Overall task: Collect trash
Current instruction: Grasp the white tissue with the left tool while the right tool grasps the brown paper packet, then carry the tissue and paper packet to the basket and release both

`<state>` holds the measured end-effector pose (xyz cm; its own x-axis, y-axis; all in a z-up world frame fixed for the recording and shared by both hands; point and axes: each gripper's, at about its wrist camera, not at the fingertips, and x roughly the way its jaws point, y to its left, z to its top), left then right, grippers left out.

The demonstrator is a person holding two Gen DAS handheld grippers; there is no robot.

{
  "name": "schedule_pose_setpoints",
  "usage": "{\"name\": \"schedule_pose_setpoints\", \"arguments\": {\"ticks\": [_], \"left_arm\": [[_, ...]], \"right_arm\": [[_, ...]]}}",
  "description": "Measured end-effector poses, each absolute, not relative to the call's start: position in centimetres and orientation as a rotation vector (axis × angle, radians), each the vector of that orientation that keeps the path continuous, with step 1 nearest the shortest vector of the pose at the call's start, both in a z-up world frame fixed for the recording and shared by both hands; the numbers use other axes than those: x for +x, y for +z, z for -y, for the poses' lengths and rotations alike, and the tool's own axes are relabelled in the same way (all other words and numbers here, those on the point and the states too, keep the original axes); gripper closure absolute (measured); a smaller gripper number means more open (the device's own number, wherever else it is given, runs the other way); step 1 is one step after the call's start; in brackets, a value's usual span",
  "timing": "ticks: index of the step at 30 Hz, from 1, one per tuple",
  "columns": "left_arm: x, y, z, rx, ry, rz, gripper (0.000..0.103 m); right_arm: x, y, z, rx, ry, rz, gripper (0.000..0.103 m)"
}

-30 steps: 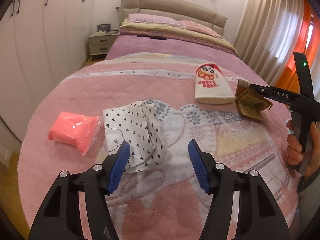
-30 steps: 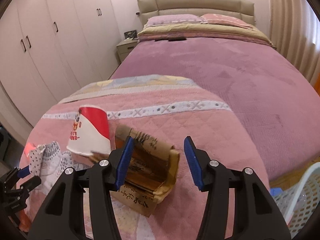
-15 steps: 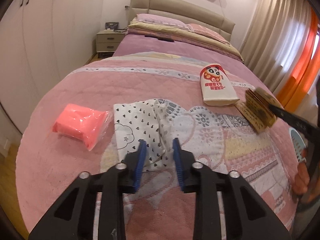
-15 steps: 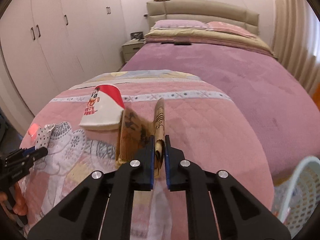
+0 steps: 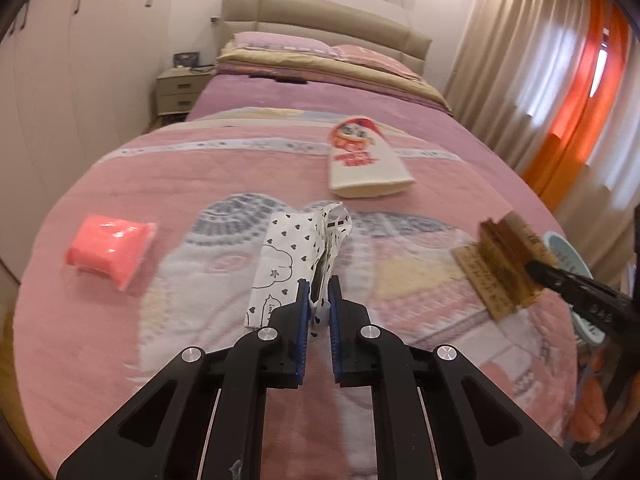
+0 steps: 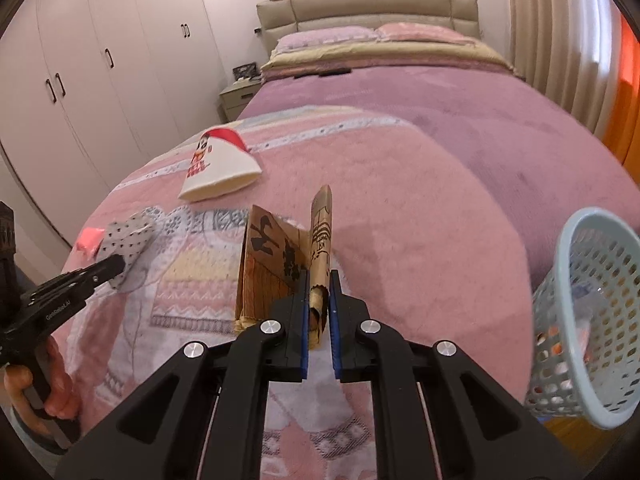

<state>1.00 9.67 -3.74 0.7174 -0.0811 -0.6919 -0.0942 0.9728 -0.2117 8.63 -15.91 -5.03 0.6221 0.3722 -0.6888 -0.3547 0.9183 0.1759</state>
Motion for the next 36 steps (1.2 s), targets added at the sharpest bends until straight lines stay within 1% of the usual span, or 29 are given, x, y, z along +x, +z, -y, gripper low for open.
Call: {"name": "schedule_pose_setpoints", "arguments": {"ticks": [2, 9, 13, 17, 26, 36], "left_arm": [[0.9, -3.6, -8.9, -0.229, -0.007, -0.772, 0.095], [0.9, -3.0, -7.6, -0.224, -0.036, -0.769, 0.095], [1.2, -2.1, -6.3, -0.198, -0.060, -0.755, 0.095], [1.8, -1.0, -4.6, -0.191, -0.110, -0.742, 0.095], [3.7, 0.9, 1.8, -0.098, -0.223, -0.700, 0.095], [6.2, 2.4, 10.3, 0.002, -0.370, -0.670, 0.095]], "right_arm": [[8.9, -5.4, 15.9, 0.024, 0.417, -0.810, 0.093], [9.4, -5.8, 16.0, 0.053, 0.439, -0.829, 0.093], [9.1, -5.5, 16.6, 0.066, 0.435, -0.808, 0.099], [8.6, -4.5, 17.7, 0.075, 0.418, -0.772, 0.099], [7.7, -2.0, 23.5, 0.133, 0.320, -0.689, 0.099], [6.8, -0.2, 33.1, 0.245, 0.137, -0.613, 0.099]]}}
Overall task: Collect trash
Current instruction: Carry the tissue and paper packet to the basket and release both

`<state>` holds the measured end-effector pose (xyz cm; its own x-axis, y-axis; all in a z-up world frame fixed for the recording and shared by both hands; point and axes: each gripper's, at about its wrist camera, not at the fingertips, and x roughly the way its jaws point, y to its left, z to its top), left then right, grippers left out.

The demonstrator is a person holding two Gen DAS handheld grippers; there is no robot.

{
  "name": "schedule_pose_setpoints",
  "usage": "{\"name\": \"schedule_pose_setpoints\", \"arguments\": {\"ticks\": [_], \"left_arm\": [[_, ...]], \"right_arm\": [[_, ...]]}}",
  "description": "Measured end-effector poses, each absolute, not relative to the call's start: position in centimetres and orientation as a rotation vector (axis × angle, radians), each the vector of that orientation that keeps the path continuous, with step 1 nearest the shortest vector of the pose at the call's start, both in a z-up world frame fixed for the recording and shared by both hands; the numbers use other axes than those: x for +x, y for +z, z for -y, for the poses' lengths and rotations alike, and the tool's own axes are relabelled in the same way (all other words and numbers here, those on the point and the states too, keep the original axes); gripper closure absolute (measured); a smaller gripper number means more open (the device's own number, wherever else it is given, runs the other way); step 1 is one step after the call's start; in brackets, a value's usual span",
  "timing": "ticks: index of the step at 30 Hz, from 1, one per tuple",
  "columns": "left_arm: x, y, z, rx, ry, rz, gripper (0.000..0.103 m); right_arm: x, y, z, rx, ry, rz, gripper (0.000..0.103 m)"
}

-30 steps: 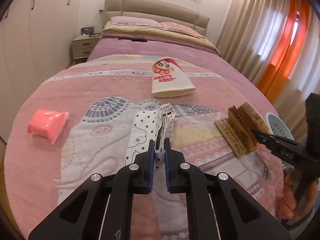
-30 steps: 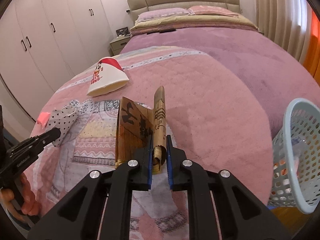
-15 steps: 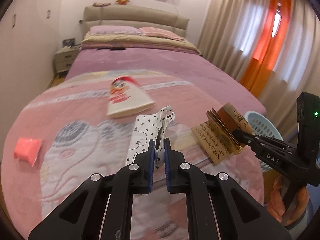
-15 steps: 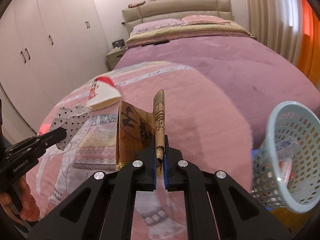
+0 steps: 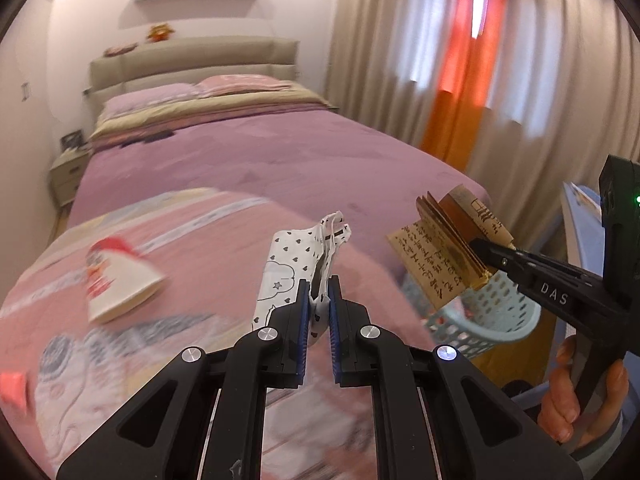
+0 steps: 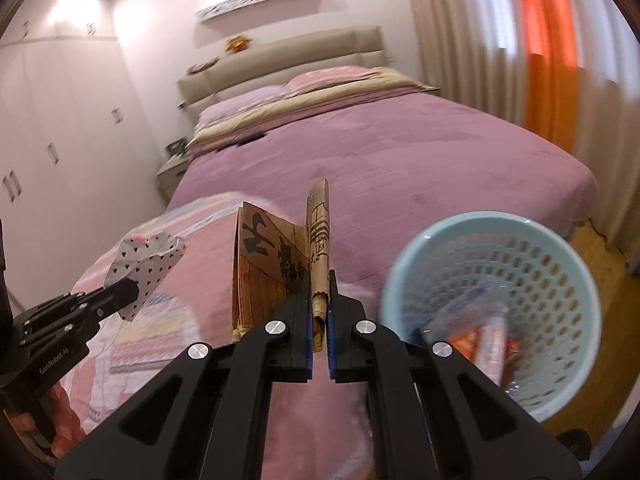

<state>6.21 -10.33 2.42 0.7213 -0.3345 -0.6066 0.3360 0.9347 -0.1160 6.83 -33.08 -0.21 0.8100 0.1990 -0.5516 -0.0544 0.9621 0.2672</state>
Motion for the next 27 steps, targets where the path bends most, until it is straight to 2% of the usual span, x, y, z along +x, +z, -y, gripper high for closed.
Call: {"name": "schedule_pose_setpoints", "arguments": {"ticks": [13, 21, 25, 27], "left_arm": [[9.6, 0.0, 21.7, 0.036, -0.590, -0.724, 0.096], [12.9, -2.8, 26.7, 0.034, -0.656, -0.813, 0.095], [15.2, -5.2, 27.7, -0.068, -0.669, -0.915, 0.095], [15.3, -5.6, 27.8, -0.083, -0.696, -0.919, 0.084]], "right_arm": [[7.6, -3.5, 42.8, 0.388, -0.133, -0.656, 0.099], [8.7, -6.7, 47.1, 0.489, -0.235, -0.738, 0.099], [9.4, -8.0, 48.3, 0.508, -0.260, -0.772, 0.099], [9.6, -8.4, 48.4, 0.501, -0.260, -0.790, 0.096]]}}
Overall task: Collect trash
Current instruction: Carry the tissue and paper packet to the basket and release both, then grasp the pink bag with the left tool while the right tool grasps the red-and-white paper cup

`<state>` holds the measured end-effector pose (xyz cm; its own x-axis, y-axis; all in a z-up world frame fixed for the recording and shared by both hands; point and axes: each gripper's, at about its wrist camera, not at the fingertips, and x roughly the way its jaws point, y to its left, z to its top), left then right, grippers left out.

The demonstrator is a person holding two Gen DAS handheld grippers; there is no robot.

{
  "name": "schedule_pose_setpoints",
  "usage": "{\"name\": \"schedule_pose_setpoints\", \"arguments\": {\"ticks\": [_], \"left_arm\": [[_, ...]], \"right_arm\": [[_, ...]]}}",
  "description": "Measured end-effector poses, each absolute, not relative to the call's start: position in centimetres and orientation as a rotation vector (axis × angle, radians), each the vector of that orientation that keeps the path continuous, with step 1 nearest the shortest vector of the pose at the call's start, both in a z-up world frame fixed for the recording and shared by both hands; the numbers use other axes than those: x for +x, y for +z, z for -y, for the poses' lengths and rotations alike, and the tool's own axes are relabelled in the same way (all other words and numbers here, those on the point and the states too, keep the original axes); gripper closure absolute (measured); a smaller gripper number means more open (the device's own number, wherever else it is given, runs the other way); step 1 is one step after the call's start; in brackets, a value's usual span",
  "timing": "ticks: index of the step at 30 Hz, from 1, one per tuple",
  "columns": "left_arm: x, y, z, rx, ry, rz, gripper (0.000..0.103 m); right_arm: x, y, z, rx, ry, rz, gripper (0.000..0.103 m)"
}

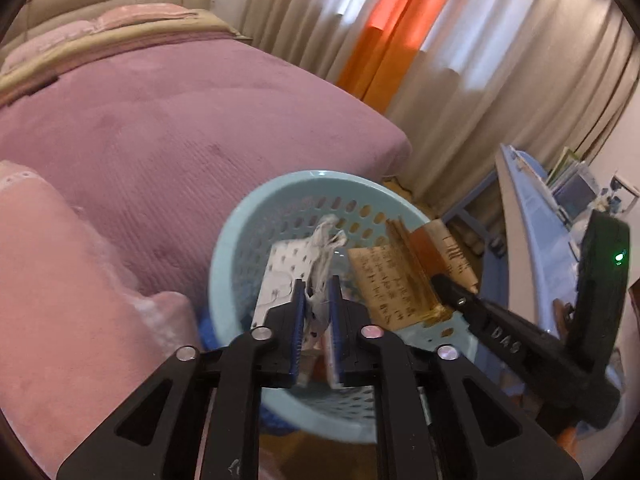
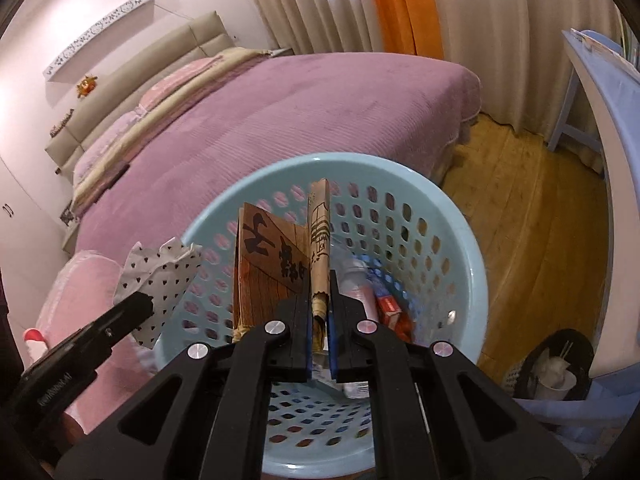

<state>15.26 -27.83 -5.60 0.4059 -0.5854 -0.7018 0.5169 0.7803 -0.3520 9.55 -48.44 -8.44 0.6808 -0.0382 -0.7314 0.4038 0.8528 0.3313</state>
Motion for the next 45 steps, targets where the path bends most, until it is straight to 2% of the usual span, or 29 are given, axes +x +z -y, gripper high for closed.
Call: {"name": "schedule_pose_setpoints", "arguments": {"ticks": [2, 3, 5, 6, 8, 18, 21, 26, 39, 45], "left_arm": [[14.3, -5.1, 27.8, -0.049, -0.701, -0.873, 0.050], [13.8, -4.6, 27.7, -0.031, -0.696, -0.841, 0.046], [13.0, -3.7, 27.3, -0.017, -0.706, -0.817, 0.039], [12.7, -3.3, 26.9, -0.028, -0.716, -0.810, 0.036], [11.9, -2.3, 25.8, -0.051, -0.715, -0.786, 0.022], [7.9, 2.2, 17.9, -0.131, -0.606, -0.669, 0.022], [7.1, 3.2, 14.1, -0.186, -0.552, -0.666, 0.022], [5.9, 4.0, 7.3, -0.253, -0.417, -0.658, 0.022], [0.8, 2.9, -10.9, -0.194, 0.169, -0.619, 0.022], [-0.5, 1.0, -19.1, -0.250, 0.344, -0.666, 0.022]], "right_arm": [[9.5, -8.6, 48.4, 0.489, -0.258, -0.796, 0.091], [9.3, -8.4, 48.4, 0.484, -0.258, -0.791, 0.084], [8.8, -8.1, 48.5, 0.483, -0.261, -0.776, 0.060], [8.3, -7.6, 48.4, 0.482, -0.261, -0.752, 0.044], [7.8, -6.7, 48.2, 0.464, -0.263, -0.722, 0.043], [6.4, -1.0, 41.3, 0.369, -0.097, -0.628, 0.043], [6.8, -0.1, 37.9, 0.337, -0.009, -0.638, 0.033], [7.2, 0.6, 31.6, 0.260, 0.110, -0.645, 0.033], [11.5, 1.0, 16.9, 0.088, 0.346, -0.713, 0.033], [14.7, 0.3, 11.8, 0.066, 0.410, -0.768, 0.033]]}}
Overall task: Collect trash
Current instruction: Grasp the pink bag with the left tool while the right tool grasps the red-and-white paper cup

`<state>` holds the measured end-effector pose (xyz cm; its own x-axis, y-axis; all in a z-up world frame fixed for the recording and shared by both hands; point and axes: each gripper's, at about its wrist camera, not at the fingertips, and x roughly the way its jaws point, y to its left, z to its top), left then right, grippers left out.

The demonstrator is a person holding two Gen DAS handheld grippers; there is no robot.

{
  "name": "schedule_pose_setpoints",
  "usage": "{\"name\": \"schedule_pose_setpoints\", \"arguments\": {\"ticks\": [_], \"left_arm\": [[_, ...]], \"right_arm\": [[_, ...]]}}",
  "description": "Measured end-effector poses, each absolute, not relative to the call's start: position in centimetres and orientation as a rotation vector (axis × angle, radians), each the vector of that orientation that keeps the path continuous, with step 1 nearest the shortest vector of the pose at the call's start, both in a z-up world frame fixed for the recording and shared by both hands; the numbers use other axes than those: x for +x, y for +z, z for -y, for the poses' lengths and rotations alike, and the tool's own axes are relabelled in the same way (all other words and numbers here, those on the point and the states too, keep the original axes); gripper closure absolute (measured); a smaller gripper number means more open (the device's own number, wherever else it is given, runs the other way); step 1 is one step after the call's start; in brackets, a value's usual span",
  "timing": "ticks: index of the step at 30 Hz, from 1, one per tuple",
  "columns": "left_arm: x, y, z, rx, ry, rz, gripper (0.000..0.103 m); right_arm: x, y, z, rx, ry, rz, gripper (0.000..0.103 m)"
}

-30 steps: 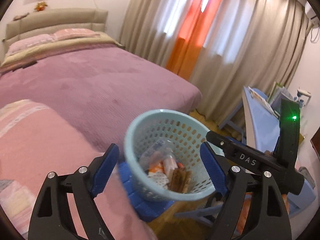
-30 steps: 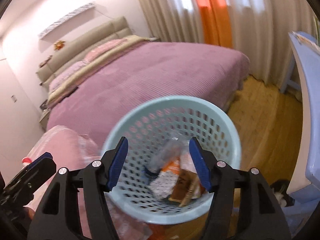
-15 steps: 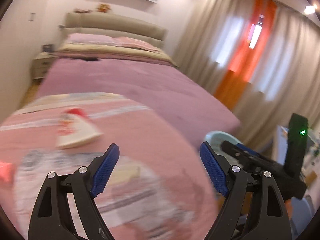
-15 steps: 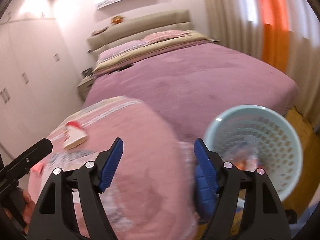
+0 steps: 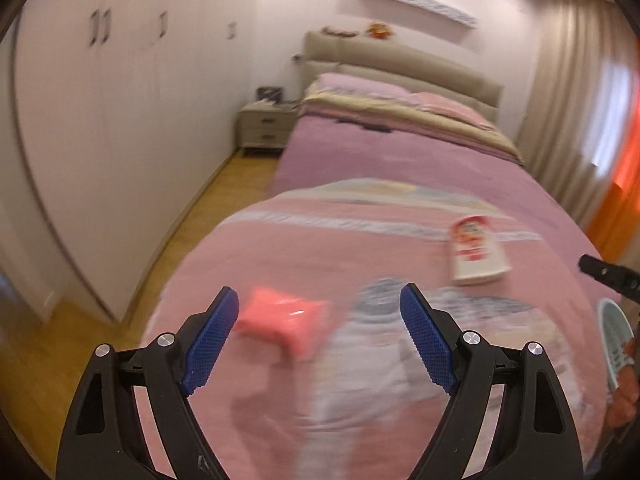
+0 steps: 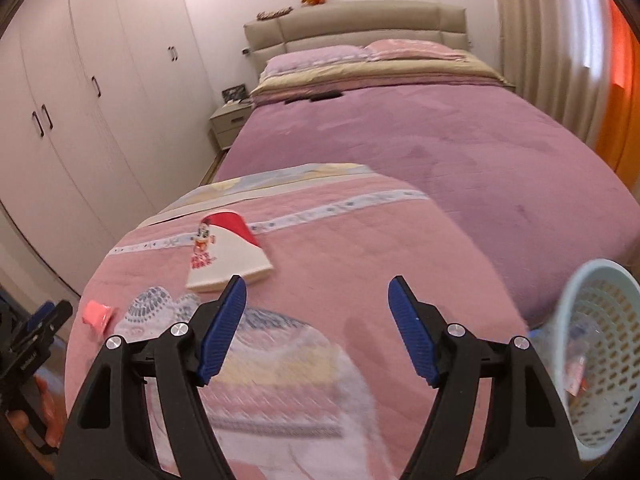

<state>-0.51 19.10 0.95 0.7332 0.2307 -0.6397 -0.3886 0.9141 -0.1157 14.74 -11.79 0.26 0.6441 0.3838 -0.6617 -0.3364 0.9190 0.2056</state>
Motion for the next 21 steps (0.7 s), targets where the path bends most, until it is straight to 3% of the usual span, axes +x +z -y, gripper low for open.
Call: {"name": "schedule_pose_setpoints", "arguments": {"ticks": [7, 12, 14, 21], "left_arm": [[0.0, -2.0, -23.1, -0.345, 0.325, -0.745, 0.026], [0.7, -3.2, -22.9, -0.360, 0.314, -0.765, 0.034], [1.1, -3.7, -22.8, -0.363, 0.305, -0.781, 0.046], [0.8, -3.5, -20.9, -0.270, 0.324, -0.743, 0.053]], "right_arm": [[16.5, -0.8, 7.1, -0.006, 0.445, -0.792, 0.034], [17.1, -1.5, 5.7, -0.026, 0.466, -0.793, 0.034], [17.5, -1.7, 5.2, -0.037, 0.469, -0.784, 0.034], [19.4, -3.0, 3.8, -0.008, 0.475, -0.791, 0.034]]}}
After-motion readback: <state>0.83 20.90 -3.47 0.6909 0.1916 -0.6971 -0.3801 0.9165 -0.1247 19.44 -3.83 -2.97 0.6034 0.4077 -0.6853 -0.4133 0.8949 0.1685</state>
